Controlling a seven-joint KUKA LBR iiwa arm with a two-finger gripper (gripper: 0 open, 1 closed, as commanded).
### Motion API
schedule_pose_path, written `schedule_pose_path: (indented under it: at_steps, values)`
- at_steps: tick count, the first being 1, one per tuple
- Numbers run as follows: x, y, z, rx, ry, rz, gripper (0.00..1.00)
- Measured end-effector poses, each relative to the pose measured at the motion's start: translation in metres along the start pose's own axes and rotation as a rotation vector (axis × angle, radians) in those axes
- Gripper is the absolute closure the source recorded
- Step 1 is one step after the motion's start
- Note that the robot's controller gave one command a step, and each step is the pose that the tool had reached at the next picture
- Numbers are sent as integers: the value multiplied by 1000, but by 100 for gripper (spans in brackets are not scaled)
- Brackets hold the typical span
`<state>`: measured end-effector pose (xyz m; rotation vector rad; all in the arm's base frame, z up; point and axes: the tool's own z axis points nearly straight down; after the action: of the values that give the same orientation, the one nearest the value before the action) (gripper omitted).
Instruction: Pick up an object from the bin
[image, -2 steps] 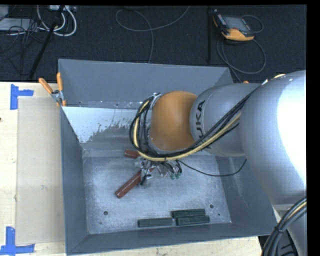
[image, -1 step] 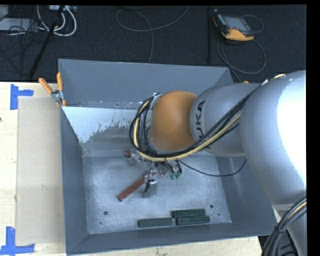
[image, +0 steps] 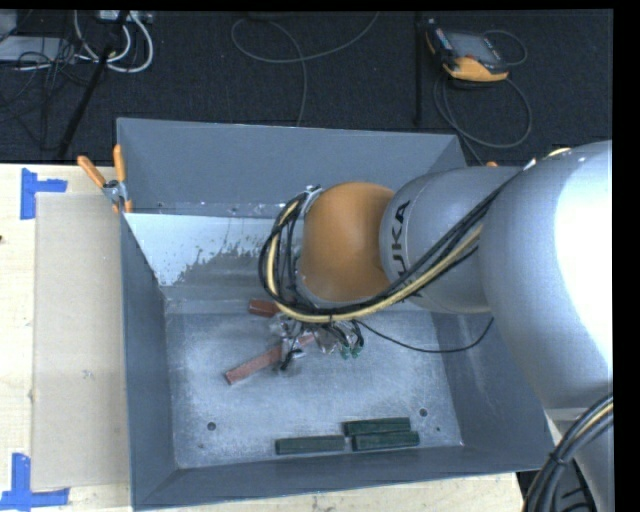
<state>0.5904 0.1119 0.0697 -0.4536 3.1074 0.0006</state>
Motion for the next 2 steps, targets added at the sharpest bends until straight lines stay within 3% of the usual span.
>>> schedule_pose_path:
  at_steps: [1, 2]
  values:
    - [0, 0, 0, 0, 0, 0, 0]
    - [7, 22, 0, -2, 2, -474, 0]
